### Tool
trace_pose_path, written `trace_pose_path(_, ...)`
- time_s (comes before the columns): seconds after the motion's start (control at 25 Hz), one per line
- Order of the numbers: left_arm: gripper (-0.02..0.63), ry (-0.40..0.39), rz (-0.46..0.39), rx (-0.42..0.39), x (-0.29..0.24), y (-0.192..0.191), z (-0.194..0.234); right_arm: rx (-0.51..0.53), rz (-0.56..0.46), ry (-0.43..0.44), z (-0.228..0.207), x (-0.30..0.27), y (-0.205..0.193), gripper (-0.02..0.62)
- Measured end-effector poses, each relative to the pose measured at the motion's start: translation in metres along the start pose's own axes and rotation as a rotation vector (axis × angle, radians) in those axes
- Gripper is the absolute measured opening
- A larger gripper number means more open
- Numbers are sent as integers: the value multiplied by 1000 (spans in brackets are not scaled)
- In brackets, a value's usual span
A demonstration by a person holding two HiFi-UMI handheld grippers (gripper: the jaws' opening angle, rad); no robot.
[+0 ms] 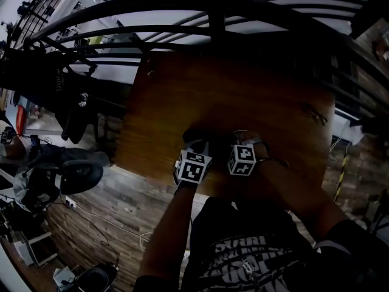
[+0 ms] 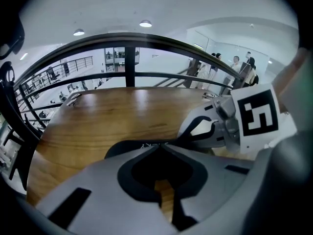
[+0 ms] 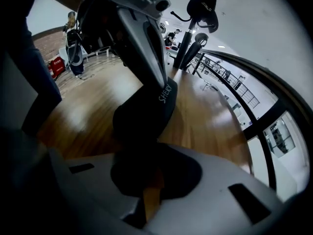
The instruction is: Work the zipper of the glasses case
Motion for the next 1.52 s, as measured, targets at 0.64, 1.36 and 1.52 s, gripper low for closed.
trace_pose_path(0.64,8,-140,-67,46,20,-15,-36,-214,-52,344,102,65,40,-2)
trace_pose_path(1.36,6,-339,-237,225,20,-34,-28,-305,-90,223,49,54,23,-2)
trace_pose_path(1.52,6,-360,-247,256,25,-38,-22,-354,-77,245,60,49,20,-2)
Point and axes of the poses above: the fingertips, and each gripper's own axes: x backward along the fingers, z to its left, y out of its top, the point moved 6 cm from there along x, backward along the fingers, and after that the axes turned 6 degrees about -y, right-handed, at the moved point
